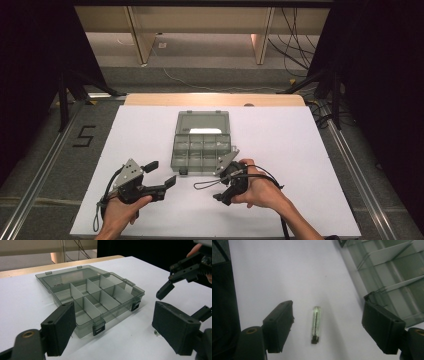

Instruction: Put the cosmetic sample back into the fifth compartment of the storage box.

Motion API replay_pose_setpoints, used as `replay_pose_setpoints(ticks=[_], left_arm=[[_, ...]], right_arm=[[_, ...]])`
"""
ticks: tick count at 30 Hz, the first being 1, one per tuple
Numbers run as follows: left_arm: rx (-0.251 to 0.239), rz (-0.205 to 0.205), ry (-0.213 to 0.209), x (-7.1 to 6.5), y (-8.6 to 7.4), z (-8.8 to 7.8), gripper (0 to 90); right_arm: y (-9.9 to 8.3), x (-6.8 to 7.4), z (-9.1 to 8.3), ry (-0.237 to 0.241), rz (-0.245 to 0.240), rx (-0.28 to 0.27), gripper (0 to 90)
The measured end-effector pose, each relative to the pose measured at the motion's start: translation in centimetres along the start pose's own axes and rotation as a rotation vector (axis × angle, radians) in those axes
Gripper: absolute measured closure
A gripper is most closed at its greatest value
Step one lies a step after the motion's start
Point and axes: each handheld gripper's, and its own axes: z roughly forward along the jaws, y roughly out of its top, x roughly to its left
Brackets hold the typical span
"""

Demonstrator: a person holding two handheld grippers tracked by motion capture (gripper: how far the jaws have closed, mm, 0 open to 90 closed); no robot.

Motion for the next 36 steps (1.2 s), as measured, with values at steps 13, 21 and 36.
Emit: replay_pose_setpoints(ticks=[13, 21, 36], left_arm=[[-0.003, 0.019, 0.0, -0.2, -0.1, -0.1, 18.5], [-0.009, 0.024, -0.002, -0.1, -0.1, -0.2, 18.4], [-0.007, 0.029, 0.002, -0.1, -0.2, -0.2, 18.5]], right_arm=[[-0.4, 0.6, 2.2, 0.025, -0.02, 0.113, 34.4], [-0.3, 1.0, 3.0, 0.034, -0.038, 0.151, 39.1], [0.1, 0.7, 4.0, 0.053, -0.026, 0.219, 52.9]])
